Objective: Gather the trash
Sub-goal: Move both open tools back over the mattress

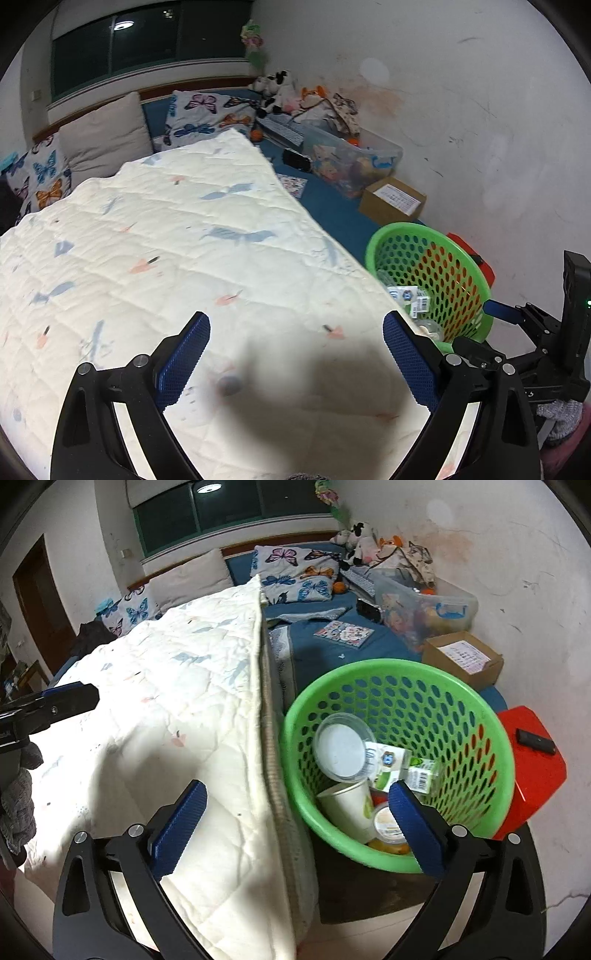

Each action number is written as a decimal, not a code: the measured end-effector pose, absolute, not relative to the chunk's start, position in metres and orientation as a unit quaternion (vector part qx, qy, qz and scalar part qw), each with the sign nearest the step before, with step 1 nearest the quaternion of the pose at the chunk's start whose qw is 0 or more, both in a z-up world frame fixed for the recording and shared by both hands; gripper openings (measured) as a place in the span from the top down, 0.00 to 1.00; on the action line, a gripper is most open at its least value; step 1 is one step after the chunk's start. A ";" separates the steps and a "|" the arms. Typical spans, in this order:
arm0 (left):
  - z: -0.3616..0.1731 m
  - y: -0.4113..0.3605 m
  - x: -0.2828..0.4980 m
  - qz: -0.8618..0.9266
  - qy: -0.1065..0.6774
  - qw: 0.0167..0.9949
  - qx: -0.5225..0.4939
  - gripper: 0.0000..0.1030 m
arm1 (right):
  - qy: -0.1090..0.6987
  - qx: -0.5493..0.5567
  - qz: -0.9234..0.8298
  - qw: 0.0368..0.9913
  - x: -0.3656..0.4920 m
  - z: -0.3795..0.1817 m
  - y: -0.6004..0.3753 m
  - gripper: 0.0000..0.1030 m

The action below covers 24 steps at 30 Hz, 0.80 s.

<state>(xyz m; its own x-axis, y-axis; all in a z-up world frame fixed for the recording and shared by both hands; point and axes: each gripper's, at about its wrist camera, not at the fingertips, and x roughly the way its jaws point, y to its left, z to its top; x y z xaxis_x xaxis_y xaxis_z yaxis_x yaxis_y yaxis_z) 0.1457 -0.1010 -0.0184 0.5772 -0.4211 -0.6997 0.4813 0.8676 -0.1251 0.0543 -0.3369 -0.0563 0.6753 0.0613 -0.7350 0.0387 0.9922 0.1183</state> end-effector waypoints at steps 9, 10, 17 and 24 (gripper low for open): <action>-0.012 -0.081 0.126 -0.231 0.361 0.902 0.044 0.11 | 0.396 0.057 0.019 0.916 0.052 -0.052 -0.321 0.04; -0.013 -0.079 0.123 -0.228 0.360 0.903 0.044 0.11 | 0.395 0.053 0.021 0.917 0.051 -0.052 -0.318 0.04; -0.009 -0.065 0.102 -0.197 0.351 0.914 0.039 0.10 | 0.385 0.011 0.038 0.922 0.040 -0.045 -0.291 0.04; -0.006 -0.048 0.082 -0.168 0.337 0.926 0.031 0.09 | 0.374 -0.043 0.044 0.926 0.026 -0.040 -0.267 0.04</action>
